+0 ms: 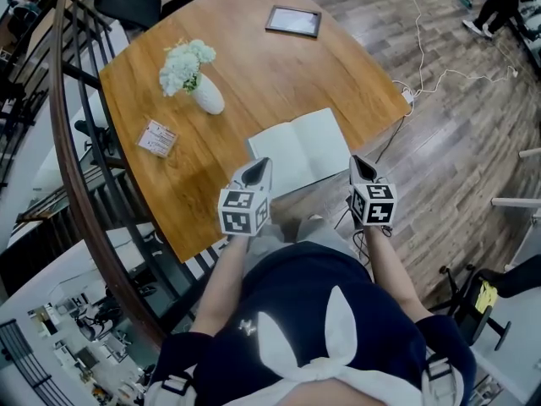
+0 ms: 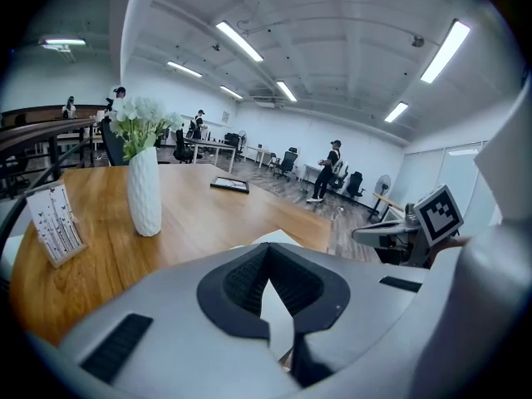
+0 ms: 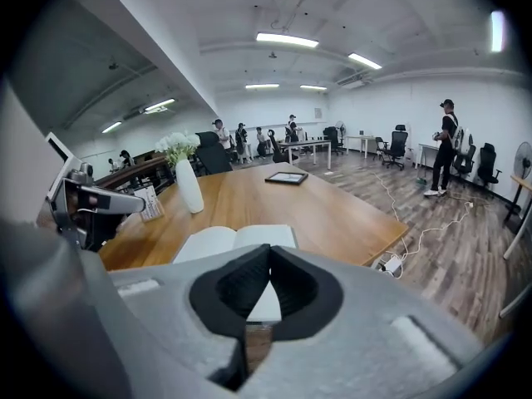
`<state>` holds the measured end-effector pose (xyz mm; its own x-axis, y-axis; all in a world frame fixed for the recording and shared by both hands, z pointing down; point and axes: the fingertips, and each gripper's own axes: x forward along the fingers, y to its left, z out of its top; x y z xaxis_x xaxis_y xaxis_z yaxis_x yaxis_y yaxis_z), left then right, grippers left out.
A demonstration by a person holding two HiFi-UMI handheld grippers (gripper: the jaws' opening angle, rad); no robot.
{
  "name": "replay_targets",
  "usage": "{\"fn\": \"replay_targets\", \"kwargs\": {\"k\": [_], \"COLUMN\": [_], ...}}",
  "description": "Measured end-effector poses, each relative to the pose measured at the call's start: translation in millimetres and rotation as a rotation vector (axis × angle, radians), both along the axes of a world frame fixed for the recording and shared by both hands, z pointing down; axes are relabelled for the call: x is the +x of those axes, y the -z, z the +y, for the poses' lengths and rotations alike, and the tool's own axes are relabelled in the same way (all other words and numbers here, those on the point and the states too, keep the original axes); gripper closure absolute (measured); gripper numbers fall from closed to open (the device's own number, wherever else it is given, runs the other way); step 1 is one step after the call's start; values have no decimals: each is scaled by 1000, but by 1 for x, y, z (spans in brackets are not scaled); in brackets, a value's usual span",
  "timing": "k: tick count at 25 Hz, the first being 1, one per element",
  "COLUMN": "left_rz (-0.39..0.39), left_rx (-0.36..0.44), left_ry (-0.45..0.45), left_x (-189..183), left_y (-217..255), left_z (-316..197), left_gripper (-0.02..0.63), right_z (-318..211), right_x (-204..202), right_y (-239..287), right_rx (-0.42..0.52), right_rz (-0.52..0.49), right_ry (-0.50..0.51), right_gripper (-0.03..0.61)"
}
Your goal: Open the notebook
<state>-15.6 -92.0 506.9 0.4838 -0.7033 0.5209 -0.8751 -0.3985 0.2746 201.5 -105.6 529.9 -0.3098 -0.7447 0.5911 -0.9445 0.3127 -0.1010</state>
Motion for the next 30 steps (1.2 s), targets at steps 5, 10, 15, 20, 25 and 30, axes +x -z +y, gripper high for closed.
{"fn": "replay_targets", "kwargs": {"k": [5,10,15,20,25,30], "left_rz": [22,57,68,75,80,83], "left_rx": [29,63,82,107,121,117], "left_ry": [-19,-51,-87,-93,-104,-113], "left_x": [10,30,39,43,49,53], "left_y": [11,26,36,45,48,49], "left_z": [3,12,8,6,8,12], "left_gripper": [597,597,597,597,597,597], "right_z": [5,14,12,16,20,24], "right_x": [-25,-43,-59,-67,-71,-70], "right_y": [24,43,61,73,77,77], "right_rx": [59,112,145,156,162,157], "right_rz": [-25,-48,-60,-62,-68,-65], "right_ry": [70,112,136,153,160,149], "right_gripper": [580,580,580,581,581,581]}}
